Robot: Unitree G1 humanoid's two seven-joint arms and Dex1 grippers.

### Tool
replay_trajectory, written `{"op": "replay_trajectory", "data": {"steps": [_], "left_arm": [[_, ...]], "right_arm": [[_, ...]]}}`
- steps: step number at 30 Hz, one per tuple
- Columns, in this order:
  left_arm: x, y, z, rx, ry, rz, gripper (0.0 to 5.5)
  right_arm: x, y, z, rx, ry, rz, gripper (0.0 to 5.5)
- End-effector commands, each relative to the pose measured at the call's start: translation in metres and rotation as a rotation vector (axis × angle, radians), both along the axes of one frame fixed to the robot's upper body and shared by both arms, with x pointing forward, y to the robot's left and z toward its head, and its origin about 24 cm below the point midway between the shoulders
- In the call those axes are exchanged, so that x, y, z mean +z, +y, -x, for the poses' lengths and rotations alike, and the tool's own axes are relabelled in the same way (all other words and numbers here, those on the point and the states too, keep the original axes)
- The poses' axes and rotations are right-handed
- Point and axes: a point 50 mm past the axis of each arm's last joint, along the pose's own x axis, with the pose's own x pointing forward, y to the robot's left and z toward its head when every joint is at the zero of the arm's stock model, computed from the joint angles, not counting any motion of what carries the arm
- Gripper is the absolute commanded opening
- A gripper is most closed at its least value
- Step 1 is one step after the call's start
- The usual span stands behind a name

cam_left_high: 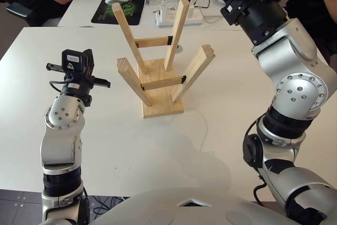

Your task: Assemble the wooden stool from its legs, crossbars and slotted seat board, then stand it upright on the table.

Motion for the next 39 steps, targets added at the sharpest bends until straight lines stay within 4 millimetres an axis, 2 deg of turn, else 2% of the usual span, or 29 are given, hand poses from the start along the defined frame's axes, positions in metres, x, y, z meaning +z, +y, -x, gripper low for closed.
{"op": "replay_trajectory", "data": {"steps": [1, 3, 6, 9, 13, 23, 24, 25, 26, 27, 31, 35, 39], "left_arm": [[0.003, -0.007, -0.003, -0.019, -0.016, 0.01, 0.0], [0.003, -0.008, -0.002, -0.025, -0.016, 0.007, 0.0], [0.0, -0.01, 0.001, -0.026, -0.001, 0.007, 0.0], [-0.003, -0.012, 0.003, -0.025, 0.009, 0.015, 0.0], [-0.005, -0.015, 0.005, -0.023, 0.015, 0.025, 0.0], [-0.005, -0.013, 0.007, -0.01, 0.016, 0.025, 0.0], [-0.004, -0.016, 0.003, -0.034, 0.015, 0.026, 0.0], [-0.003, -0.019, 0.0, -0.052, 0.014, 0.027, 0.0], [-0.002, -0.021, -0.001, -0.066, 0.012, 0.029, 0.0], [-0.002, -0.023, -0.002, -0.074, 0.011, 0.031, 0.0], [-0.002, -0.024, -0.001, -0.071, 0.01, 0.035, 0.0], [-0.004, -0.024, -0.001, -0.067, 0.011, 0.039, 0.0], [-0.006, -0.025, -0.001, -0.07, 0.017, 0.039, 0.0]], "right_arm": [[-0.044, 0.013, 0.014, 0.109, 0.196, 0.106, 0.03], [-0.028, 0.012, 0.013, 0.087, 0.114, 0.026, 0.03], [0.014, -0.005, 0.004, -0.029, -0.052, -0.165, 0.03], [0.032, -0.021, -0.003, -0.107, -0.109, -0.229, 0.03], [0.044, -0.035, -0.007, -0.157, -0.15, -0.238, 0.03], [0.044, -0.033, -0.003, -0.113, -0.117, -0.263, 0.03], [-0.001, -0.016, 0.0, -0.049, 0.058, -0.11, 0.03], [-0.036, -0.004, 0.007, 0.008, 0.194, -0.005, 0.03], [-0.055, 0.002, 0.011, 0.005, 0.261, 0.038, 0.03], [-0.059, 0.004, 0.012, -0.014, 0.267, 0.049, 0.03], [-0.021, -0.003, 0.004, -0.111, 0.086, -0.059, 0.03], [0.018, -0.018, 0.0, -0.193, -0.082, -0.228, 0.03], [0.049, -0.031, 0.001, -0.191, -0.164, -0.338, 0.03]]}}
